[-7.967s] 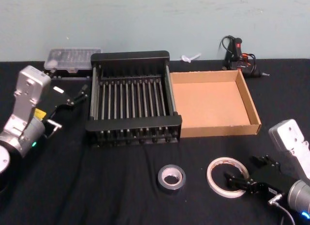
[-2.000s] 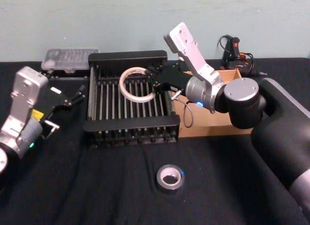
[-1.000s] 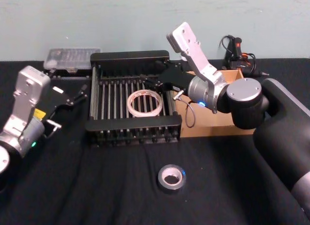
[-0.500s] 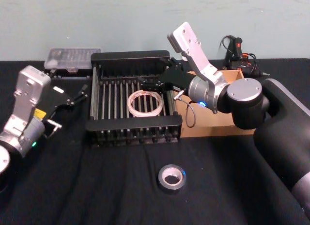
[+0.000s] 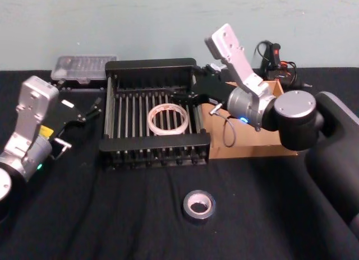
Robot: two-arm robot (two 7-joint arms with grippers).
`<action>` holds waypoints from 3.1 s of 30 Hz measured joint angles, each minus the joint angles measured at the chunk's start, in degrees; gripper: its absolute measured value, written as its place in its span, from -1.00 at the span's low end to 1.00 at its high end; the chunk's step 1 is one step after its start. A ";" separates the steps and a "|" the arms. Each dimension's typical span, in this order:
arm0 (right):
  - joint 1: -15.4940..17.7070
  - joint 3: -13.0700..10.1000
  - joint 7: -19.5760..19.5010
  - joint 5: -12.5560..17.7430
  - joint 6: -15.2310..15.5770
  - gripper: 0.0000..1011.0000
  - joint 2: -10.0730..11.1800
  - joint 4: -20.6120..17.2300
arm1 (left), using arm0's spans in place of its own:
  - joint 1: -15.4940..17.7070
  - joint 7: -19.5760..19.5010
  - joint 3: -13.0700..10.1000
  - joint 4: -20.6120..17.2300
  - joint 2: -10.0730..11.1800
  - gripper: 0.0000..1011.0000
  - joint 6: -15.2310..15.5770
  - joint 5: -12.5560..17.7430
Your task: Pick up the white tape and place it into the black box , Pick up the silver tape and place it into the brown box.
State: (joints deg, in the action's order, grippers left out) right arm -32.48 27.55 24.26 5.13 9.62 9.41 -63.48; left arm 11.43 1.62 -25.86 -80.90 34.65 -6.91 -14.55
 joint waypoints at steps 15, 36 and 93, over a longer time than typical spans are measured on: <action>9.45 -4.21 -0.74 3.19 3.20 0.98 7.91 -15.57 | 0.00 0.00 0.00 0.00 0.00 0.98 0.00 0.00; 28.45 -10.71 -3.67 7.44 8.93 0.98 18.23 -35.00 | 0.00 0.00 0.00 0.00 0.00 0.98 0.00 0.00; 26.78 0.87 1.11 6.39 19.23 0.98 17.92 -33.79 | 0.00 0.00 0.00 0.00 0.00 0.98 0.00 0.00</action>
State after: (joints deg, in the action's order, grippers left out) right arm -5.70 28.42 25.37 11.53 28.85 27.33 -97.27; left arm 11.43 1.62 -25.86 -80.90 34.64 -6.91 -14.55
